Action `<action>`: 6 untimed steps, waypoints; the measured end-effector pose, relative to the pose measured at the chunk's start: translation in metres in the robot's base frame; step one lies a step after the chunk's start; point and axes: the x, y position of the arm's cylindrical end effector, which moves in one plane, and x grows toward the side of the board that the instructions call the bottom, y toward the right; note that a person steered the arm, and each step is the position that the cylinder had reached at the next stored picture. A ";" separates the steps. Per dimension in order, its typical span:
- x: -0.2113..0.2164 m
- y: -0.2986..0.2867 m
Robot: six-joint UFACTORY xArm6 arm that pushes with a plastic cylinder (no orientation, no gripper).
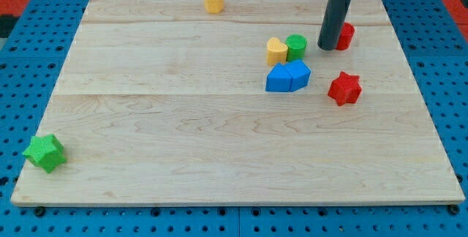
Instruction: Push the green circle above the yellow heart
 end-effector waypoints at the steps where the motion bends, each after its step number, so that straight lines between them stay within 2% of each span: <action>1: -0.005 -0.046; 3: -0.044 -0.122; 4: -0.064 -0.117; 5: -0.064 -0.092; 6: -0.040 -0.080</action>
